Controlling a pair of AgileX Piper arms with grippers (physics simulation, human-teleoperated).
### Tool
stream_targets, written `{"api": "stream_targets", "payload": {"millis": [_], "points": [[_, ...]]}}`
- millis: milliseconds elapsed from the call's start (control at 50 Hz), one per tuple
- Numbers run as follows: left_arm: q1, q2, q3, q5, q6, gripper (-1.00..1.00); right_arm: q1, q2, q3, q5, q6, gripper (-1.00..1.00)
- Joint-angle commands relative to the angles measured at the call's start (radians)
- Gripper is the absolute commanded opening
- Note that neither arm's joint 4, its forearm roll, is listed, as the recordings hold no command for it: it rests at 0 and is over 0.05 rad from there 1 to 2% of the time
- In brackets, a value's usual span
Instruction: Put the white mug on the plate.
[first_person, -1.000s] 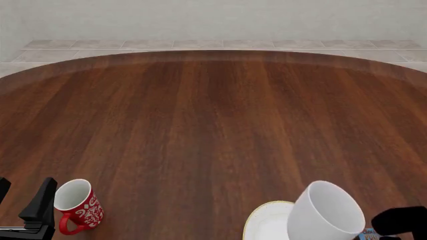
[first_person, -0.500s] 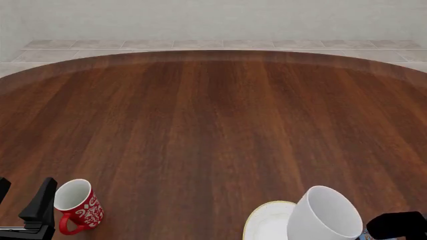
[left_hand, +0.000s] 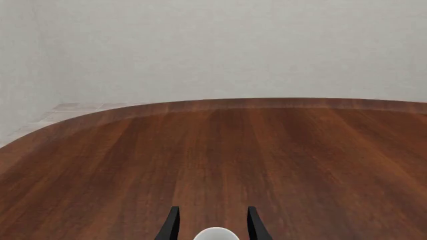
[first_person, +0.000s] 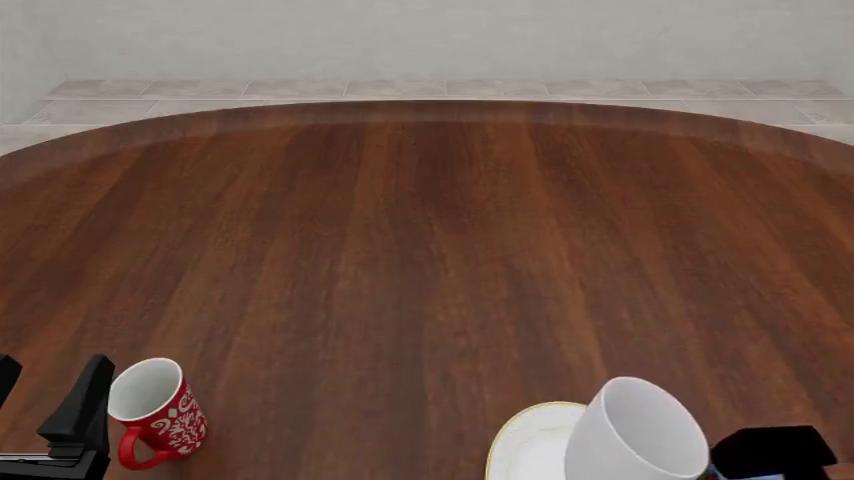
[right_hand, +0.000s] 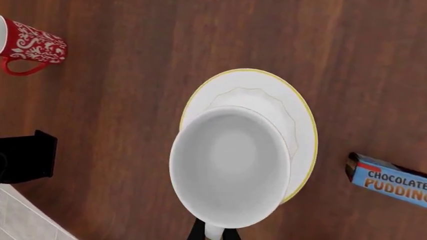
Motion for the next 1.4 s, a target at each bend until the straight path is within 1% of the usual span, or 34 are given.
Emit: {"api": "stream_targets", "payload": {"millis": [20, 600, 840, 1120, 1400], "points": [[-0.001, 0.002, -0.002, -0.002, 0.000, 1.00, -0.002, 0.017, 0.016, -0.030, 0.012, -1.00], [-0.001, 0.003, -0.002, -0.001, 0.001, 1.00, -0.001, 0.069, 0.067, -0.108, 0.026, -1.00], [-0.001, 0.003, -0.002, -0.001, 0.000, 1.00, -0.002, 0.108, 0.095, -0.156, 0.029, -1.00], [-0.001, 0.002, -0.002, -0.002, 0.000, 1.00, -0.003, 0.140, 0.097, -0.180, 0.031, -1.00], [-0.001, 0.002, -0.002, -0.002, 0.000, 1.00, -0.032, 0.132, 0.092, -0.162, 0.008, -1.00]]}}
